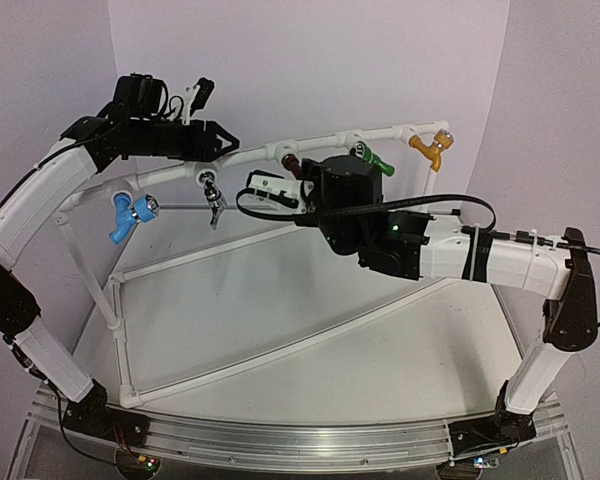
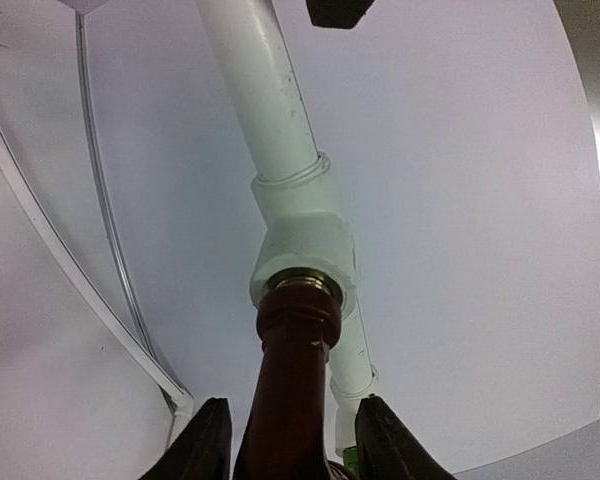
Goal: Install the water faucets
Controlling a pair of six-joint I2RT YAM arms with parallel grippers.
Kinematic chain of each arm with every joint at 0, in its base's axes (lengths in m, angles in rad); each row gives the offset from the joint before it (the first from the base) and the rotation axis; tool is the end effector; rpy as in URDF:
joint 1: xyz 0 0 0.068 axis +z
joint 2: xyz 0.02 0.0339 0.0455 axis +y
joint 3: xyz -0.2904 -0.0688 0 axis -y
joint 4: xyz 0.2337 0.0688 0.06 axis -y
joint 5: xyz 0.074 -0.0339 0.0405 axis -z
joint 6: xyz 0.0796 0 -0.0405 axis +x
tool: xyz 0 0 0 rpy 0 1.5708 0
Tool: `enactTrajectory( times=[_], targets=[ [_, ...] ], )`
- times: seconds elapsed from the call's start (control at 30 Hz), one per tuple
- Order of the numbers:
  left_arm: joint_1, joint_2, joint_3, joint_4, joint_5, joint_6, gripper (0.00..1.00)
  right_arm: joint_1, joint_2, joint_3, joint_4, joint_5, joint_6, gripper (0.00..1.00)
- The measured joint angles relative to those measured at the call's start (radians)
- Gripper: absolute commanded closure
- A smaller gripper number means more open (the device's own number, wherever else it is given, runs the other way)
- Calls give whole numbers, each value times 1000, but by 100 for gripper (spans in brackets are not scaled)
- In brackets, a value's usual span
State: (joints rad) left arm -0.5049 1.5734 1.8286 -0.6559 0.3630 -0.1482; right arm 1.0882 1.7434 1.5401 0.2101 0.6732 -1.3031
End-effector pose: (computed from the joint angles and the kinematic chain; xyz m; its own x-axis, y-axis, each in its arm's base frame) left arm 0.3088 -0.2029 0.4631 -0.4467 0.0892 -0.8902 0.6799 0.6807 -0.2729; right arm 0.2515 0.3730 0.4121 0.3897 -0.8809 -0.2686 -0.1036 0.2479 -0.9632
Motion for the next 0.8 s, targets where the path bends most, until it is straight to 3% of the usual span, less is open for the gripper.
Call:
enactTrajectory(
  times=[0.3, 0.47, 0.63, 0.8],
  targets=[
    [0, 0, 2, -2, 0, 0, 43, 5, 13, 4, 16, 7, 335, 88],
    [0, 0, 3, -1, 0, 0, 43, -15, -9, -22, 13, -68, 744, 97],
    [-5, 0, 3, 1, 5, -2, 43, -84, -80, -93, 10, -298, 1237, 100],
    [-4, 2, 3, 5, 0, -2, 43, -121, -94, -106, 15, -423, 1648, 100]
  ],
)
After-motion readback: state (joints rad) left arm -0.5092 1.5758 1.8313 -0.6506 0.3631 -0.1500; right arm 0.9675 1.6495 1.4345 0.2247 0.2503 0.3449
